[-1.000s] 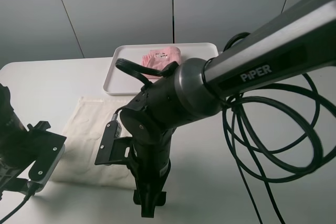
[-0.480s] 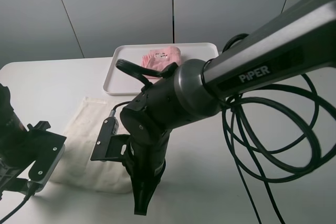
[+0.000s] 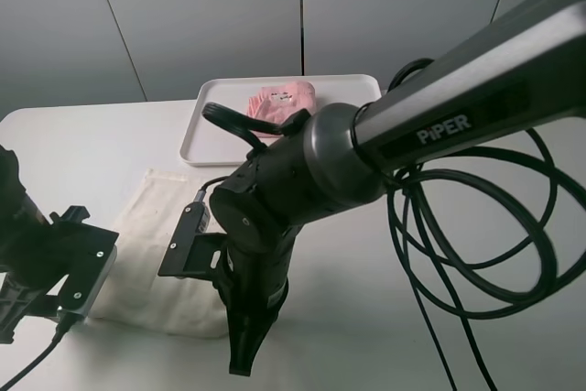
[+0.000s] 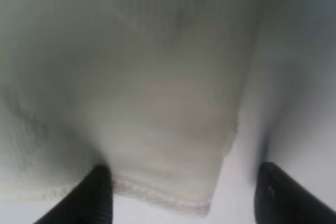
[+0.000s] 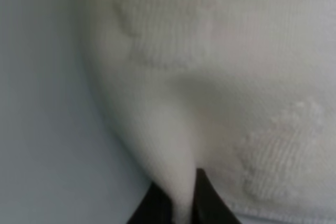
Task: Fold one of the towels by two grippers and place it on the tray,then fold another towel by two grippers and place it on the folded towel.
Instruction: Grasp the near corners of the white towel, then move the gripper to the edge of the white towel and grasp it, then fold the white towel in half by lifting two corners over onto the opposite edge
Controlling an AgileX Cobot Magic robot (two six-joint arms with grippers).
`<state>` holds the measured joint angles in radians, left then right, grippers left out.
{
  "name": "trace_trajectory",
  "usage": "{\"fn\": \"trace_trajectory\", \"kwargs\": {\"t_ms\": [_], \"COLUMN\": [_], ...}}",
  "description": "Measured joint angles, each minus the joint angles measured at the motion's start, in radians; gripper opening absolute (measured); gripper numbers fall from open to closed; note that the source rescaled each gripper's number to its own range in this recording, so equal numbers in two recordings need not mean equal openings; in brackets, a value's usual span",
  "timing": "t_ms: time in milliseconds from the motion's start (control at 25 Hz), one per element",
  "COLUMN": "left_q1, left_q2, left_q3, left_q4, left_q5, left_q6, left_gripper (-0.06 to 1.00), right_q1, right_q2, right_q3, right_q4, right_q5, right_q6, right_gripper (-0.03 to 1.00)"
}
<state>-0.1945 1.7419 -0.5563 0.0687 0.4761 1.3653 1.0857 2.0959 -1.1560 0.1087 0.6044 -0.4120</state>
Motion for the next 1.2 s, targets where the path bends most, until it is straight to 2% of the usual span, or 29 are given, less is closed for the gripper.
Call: {"fn": "trace_trajectory", "kwargs": {"t_ms": [360,640,760,880,1040,1200], "left_q1": [0.0,0.0,0.0,0.0,0.0,0.0], "left_q2": [0.001,-0.021,-0.061,-0.086,-0.117,-0.133], "left_q3": [-0.002,0.0,0.002,0.002,-0.018,-0.072], "left_q4": [0.004,-0.036,-0.044,-0.069,-0.149,-0.213], "left_q5": [-0.017,0.003,0.008,0.017,0.039,0.059], "left_q6": [-0.001,-0.003,-0.034,-0.052,-0.061,-0.117], "left_gripper": [0.03,0.0,0.0,0.0,0.0,0.0], "right_q1": [0.0,0.0,-0.007,-0.029,-0.07,-0.118], "right_q2": [0.0,0.0,-0.01,-0.052,-0.117,-0.172], "right_q3": [0.0,0.0,0.002,0.004,0.004,0.004], "right_q4": [0.036,0.06,0.062,0.066,0.068,0.108], "right_q5": [-0.002,-0.002,0.002,0.035,0.089,0.114], "right_q6": [0.002,0.01,0.033,0.06,0.104,0.13], "right_gripper": [0.0,0.0,0.0,0.0,0.0,0.0]}}
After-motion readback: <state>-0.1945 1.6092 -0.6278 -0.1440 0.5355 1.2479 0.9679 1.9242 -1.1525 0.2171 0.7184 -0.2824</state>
